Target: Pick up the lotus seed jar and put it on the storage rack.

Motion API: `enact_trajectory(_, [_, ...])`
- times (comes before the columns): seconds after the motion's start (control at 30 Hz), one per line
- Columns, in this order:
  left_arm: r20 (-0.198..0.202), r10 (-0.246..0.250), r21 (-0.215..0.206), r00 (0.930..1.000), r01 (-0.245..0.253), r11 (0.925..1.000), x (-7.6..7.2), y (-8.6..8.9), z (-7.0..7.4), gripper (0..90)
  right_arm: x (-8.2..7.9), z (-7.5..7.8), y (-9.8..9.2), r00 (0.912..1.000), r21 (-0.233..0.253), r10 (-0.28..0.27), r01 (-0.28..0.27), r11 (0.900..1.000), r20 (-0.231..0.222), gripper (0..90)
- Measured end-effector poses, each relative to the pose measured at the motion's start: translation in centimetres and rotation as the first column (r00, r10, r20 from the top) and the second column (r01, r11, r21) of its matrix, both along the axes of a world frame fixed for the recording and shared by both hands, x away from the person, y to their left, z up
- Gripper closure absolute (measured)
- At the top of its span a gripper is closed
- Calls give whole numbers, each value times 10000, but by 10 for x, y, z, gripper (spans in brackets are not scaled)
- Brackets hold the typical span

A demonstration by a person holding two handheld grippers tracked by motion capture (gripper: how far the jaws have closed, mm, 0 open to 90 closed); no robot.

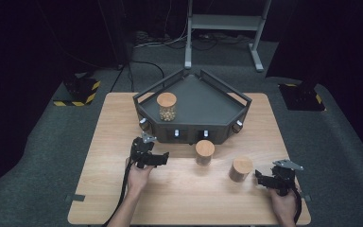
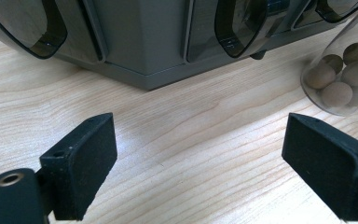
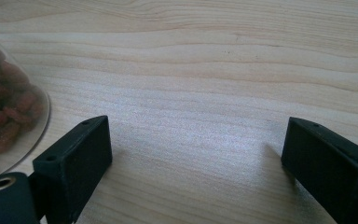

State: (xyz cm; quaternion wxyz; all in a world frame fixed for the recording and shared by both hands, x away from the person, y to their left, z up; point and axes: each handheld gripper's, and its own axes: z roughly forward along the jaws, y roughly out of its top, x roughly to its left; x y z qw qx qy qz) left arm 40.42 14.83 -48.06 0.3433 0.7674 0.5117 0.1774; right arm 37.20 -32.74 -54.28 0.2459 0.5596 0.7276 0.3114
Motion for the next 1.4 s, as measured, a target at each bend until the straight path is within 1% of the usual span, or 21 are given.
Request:
enact_trajectory(0.6, [-71, -60, 163, 10000, 62, 9998, -3, -5, -9, 103, 0, 0, 0, 10000, -2, 3, -3, 10000, 2, 82])
enact_trajectory(0.7, [-98, 15, 135, 10000, -14, 9999, -3, -4, -12, 103, 0, 0, 0, 10000, -1, 3, -3, 10000, 2, 82])
enact_trajectory(0.93, [-108, 148, 228, 9998, -146, 9996, -4, -4, -18, 104, 0, 0, 0, 10000, -1, 2, -2, 10000, 2, 82])
enact_trajectory(1.13, [-177, 312, 112, 9994, -310, 9995, -4, -3, -23, 107, 0, 0, 0, 10000, 1, 1, -1, 10000, 0, 82])
enact_trajectory(1.4, [-227, 438, 145, 9988, -435, 9989, -4, -3, -30, 107, 0, 0, 0, 10000, 0, 3, -3, 10000, 1, 82])
